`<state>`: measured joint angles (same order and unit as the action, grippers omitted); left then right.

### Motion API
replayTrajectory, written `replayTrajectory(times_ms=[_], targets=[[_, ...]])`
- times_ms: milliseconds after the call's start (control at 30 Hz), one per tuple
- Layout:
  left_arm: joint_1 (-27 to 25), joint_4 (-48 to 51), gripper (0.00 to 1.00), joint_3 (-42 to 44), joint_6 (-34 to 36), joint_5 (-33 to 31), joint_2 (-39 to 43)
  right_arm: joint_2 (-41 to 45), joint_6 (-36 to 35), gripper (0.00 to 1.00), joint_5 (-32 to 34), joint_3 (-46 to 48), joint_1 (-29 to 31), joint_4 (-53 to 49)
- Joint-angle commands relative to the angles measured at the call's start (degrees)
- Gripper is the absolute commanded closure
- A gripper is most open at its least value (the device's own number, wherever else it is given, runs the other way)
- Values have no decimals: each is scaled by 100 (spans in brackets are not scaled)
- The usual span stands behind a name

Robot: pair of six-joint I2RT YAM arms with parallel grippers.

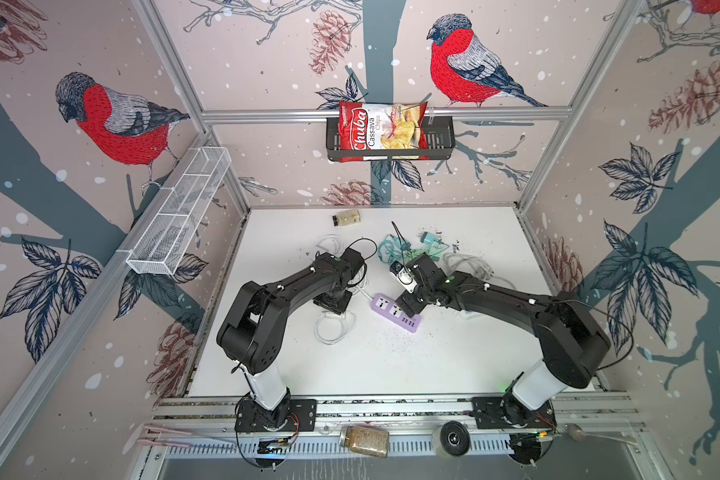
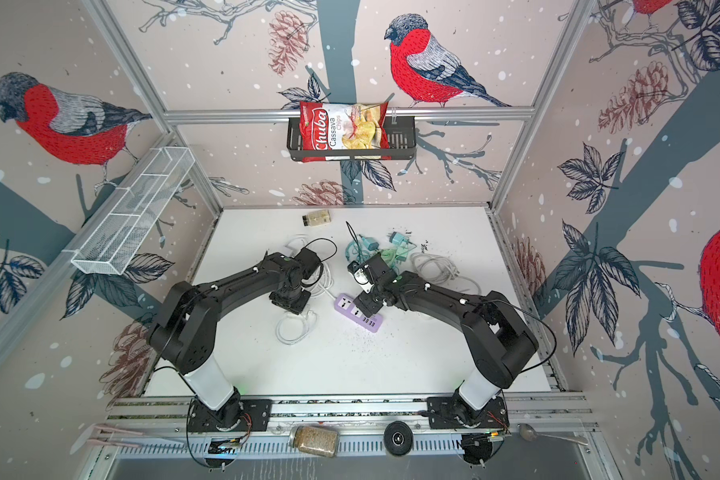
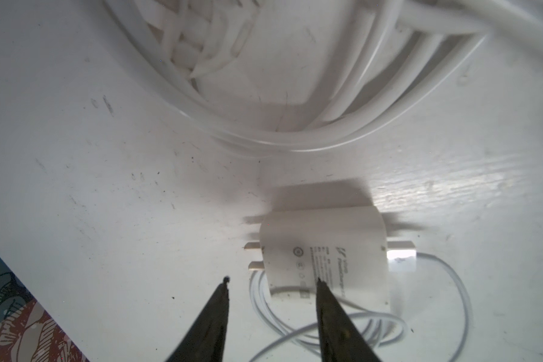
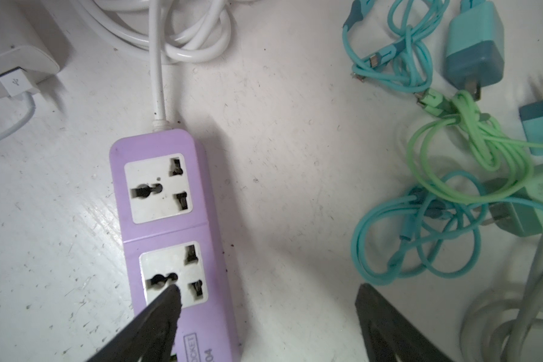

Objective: Insert the plug

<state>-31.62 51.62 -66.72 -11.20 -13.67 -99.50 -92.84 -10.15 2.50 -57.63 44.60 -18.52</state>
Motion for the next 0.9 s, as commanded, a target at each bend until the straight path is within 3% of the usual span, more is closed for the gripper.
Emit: replayTrajectory(times_ms=[0, 167, 867], targets=[[-137, 140, 54, 84, -109, 14, 0, 51, 53, 11, -32, 10, -3, 51], [-385, 272, 54, 63, -243, -12, 20, 22, 31, 11, -57, 5, -5, 81], [-503, 368, 52, -18, -365, -89, -304, 180, 24, 10, -83, 182, -10, 220]])
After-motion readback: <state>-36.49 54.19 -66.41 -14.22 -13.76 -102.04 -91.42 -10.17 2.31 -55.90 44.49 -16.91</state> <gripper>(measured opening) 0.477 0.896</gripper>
